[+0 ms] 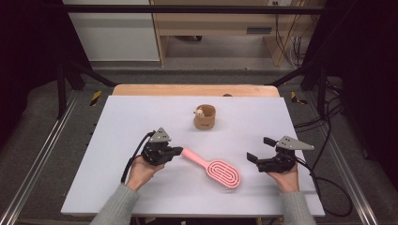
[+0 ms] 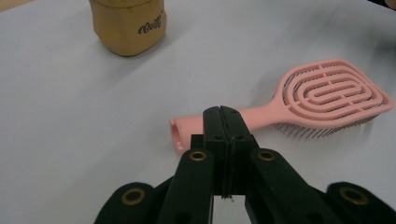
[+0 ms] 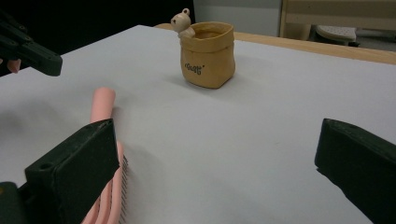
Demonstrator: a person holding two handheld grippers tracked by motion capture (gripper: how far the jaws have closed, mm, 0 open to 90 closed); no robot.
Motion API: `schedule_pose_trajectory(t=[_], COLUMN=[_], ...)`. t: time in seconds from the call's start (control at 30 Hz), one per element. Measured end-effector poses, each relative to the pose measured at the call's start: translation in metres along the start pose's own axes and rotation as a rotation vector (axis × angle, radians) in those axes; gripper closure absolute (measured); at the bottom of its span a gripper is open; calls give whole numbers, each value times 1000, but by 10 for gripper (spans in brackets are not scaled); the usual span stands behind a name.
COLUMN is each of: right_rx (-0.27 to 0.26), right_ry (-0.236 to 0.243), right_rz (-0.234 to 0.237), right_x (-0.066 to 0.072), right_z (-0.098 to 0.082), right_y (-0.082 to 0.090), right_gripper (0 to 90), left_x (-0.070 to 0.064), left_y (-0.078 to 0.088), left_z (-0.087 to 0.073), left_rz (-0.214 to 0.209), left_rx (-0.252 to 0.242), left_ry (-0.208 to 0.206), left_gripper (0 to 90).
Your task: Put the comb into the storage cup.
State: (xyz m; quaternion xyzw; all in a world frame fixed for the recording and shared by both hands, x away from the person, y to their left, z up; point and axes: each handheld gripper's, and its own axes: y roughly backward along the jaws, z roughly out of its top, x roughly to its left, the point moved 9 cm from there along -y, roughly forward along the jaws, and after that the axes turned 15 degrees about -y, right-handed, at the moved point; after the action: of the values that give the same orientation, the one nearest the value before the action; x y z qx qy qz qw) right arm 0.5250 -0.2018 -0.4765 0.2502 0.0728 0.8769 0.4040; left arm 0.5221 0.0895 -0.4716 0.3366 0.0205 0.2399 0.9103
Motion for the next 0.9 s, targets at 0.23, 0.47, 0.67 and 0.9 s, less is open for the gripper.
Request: schedule_pose_trajectory(t=[0.23,0.47,0.67,0.9], right_rx=[0,0,0,0], right_ry=[0,-1,-2,-2], right_rz=[-1,0,1,1], right_x=[0,0,0,0], right_z=[0,0,0,0], right_y=[0,0,0,0], right_gripper=[1,2,1,1], left_x=[0,3,8,11], left_y=[-14,-31,-47,-62], left_z=[1,2,4,2], left_rz=[-3,10,26,23], left_rx=[21,53,82,133], left_ry=[11,17,10,3], left_gripper=[897,897,897,897])
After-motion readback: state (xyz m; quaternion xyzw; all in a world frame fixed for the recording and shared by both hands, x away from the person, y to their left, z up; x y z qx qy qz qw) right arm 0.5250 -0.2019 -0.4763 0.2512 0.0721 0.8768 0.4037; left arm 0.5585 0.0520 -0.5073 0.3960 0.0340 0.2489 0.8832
